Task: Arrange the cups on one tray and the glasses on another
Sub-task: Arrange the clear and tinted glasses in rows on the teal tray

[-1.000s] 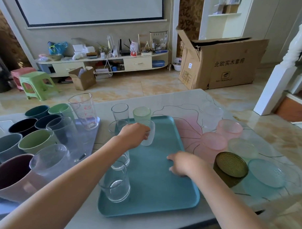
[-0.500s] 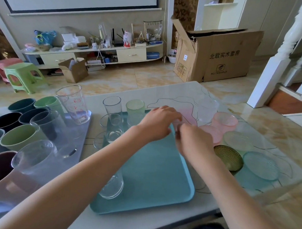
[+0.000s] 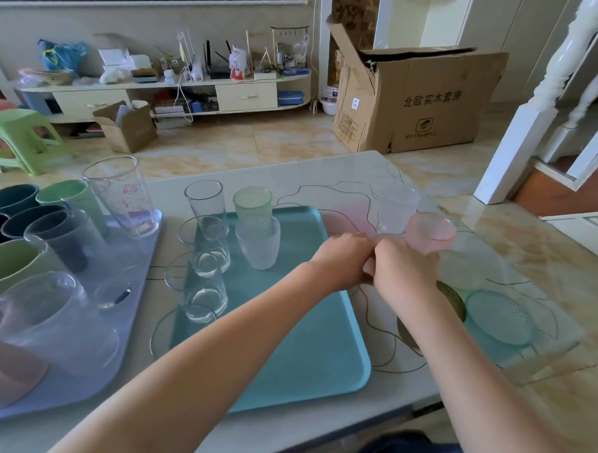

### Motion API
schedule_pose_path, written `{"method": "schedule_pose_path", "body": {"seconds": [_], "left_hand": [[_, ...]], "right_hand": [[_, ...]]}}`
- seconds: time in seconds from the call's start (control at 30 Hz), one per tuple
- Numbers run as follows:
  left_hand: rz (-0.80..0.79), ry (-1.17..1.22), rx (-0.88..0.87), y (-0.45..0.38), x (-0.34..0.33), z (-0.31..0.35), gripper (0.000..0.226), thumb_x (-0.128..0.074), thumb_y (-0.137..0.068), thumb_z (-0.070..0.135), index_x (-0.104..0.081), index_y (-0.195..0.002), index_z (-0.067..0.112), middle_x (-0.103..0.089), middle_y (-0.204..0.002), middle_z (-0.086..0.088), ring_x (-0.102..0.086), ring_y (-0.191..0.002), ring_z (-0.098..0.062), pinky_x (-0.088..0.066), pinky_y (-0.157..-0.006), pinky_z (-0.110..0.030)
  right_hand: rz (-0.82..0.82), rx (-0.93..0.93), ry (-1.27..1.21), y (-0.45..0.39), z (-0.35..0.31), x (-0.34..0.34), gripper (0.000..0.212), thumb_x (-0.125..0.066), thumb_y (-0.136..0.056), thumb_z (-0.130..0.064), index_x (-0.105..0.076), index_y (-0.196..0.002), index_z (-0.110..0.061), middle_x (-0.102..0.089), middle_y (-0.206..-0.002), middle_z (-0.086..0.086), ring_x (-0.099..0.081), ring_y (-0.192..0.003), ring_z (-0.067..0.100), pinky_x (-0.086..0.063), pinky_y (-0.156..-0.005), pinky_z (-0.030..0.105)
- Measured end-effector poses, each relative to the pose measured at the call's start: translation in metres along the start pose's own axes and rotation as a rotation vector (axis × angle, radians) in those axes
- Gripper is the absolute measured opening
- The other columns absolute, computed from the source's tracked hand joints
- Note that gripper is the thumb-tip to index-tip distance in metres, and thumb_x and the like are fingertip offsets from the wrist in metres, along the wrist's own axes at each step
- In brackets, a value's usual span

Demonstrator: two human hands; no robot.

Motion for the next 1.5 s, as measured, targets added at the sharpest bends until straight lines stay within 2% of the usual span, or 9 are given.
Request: {"method": "schedule_pose_path", "body": {"seconds": [0.1, 0.23, 0.33, 0.6, 0.8, 1.1, 1.3, 1.43, 1.5], "left_hand": [[0.133, -0.068, -0.026, 0.014, 0.023, -0.012, 0.013, -0.063, -0.083, 0.027, -0.059, -0.089, 0.016, -0.059, -0.105, -0.005, -0.054, -0.103, -0.026, -0.032, -0.075, -0.028], [0.133, -0.211, 0.083, 0.048, 0.043, -0.051, 0.036, -0.062, -0.082, 0.048, -0.061, -0.106, 0.021, -0.058, -0.113, 0.001, -0.047, -0.115, -0.021, -0.035, -0.092, -0.033], [0.020, -0.189, 0.228, 0.083, 0.049, -0.080, 0.038, -0.063, -0.081, 0.048, -0.061, -0.107, 0.022, -0.058, -0.112, 0.000, -0.045, -0.115, -0.022, -0.036, -0.093, -0.036], [-0.092, -0.308, 0.293, 0.131, 0.046, -0.104, 0.033, -0.055, -0.085, 0.049, -0.062, -0.111, 0.031, -0.062, -0.116, 0.007, -0.047, -0.119, -0.017, -0.035, -0.097, -0.037], [-0.125, -0.302, 0.266, 0.136, 0.046, -0.105, 0.032, -0.052, -0.088, 0.045, -0.058, -0.114, 0.028, -0.058, -0.117, 0.002, -0.043, -0.122, -0.019, -0.036, -0.098, -0.039], [-0.036, -0.489, 0.196, 0.131, 0.069, -0.080, 0.034, -0.049, -0.091, 0.042, -0.053, -0.123, 0.030, -0.048, -0.131, 0.002, -0.035, -0.129, -0.021, -0.032, -0.100, -0.036], [0.043, -0.384, -0.069, 0.105, 0.048, -0.001, 0.060, -0.052, -0.089, 0.035, -0.027, -0.142, 0.024, -0.037, -0.141, -0.002, -0.029, -0.132, -0.025, -0.029, -0.103, -0.038], [0.064, -0.274, -0.311, 0.086, 0.014, 0.067, 0.062, -0.053, -0.087, 0.033, -0.028, -0.143, 0.025, -0.033, -0.146, 0.001, -0.026, -0.136, -0.022, -0.025, -0.108, -0.039], [0.025, -0.261, -0.345, 0.076, -0.004, 0.087, 0.056, -0.054, -0.087, 0.033, -0.036, -0.139, 0.022, -0.039, -0.143, 0.001, -0.030, -0.135, -0.021, -0.025, -0.108, -0.038]], "right_hand": [[0.094, 0.181, 0.068, -0.001, -0.013, 0.006, 0.020, -0.054, -0.090, -0.016, -0.044, -0.074, -0.024, -0.041, -0.066, -0.007, -0.059, -0.097, 0.023, -0.031, -0.099, 0.040], [0.021, 0.470, -0.189, 0.004, -0.042, 0.011, 0.014, -0.058, -0.087, -0.014, -0.057, -0.073, -0.016, -0.055, -0.071, 0.002, -0.058, -0.077, 0.026, -0.038, -0.065, 0.029], [-0.106, 0.588, -0.279, 0.010, -0.072, 0.007, 0.015, -0.059, -0.085, -0.009, -0.062, -0.074, -0.018, -0.059, -0.069, -0.008, -0.061, -0.070, 0.015, -0.045, -0.059, 0.023], [-0.327, 0.647, -0.292, 0.028, -0.112, -0.020, 0.013, -0.057, -0.079, 0.000, -0.068, -0.081, -0.006, -0.067, -0.074, 0.001, -0.056, -0.056, -0.002, -0.033, -0.053, 0.014], [-0.233, 0.692, -0.175, 0.025, -0.111, -0.024, 0.014, -0.067, -0.082, -0.017, -0.067, -0.096, -0.017, -0.066, -0.095, 0.001, -0.062, -0.088, 0.021, -0.039, -0.065, 0.026], [-0.094, 0.662, -0.318, 0.028, -0.074, 0.006, 0.027, -0.070, -0.082, -0.027, -0.067, -0.109, -0.025, -0.064, -0.119, -0.007, -0.054, -0.113, 0.014, -0.043, -0.097, 0.035], [0.128, 0.308, -0.171, 0.046, 0.015, 0.062, 0.014, -0.061, -0.087, -0.023, -0.068, -0.086, -0.035, -0.055, -0.073, -0.022, -0.054, -0.072, 0.005, -0.048, -0.073, 0.029], [0.086, 0.064, -0.129, 0.060, 0.092, 0.067, 0.027, -0.070, -0.080, -0.012, -0.061, -0.067, -0.034, -0.063, -0.075, -0.013, -0.062, -0.076, 0.016, -0.053, -0.074, 0.032], [-0.044, -0.003, -0.136, 0.071, 0.114, 0.056, 0.023, -0.073, -0.078, -0.006, -0.066, -0.080, -0.028, -0.067, -0.088, -0.002, -0.062, -0.083, 0.020, -0.050, -0.078, 0.029]]}}
Point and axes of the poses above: each hand's wrist, its own y-axis away from the middle knuckle, its own x-axis out of the back of the hand, z = x × y, the point moved 4 cm from there along -y, towards the middle knuckle
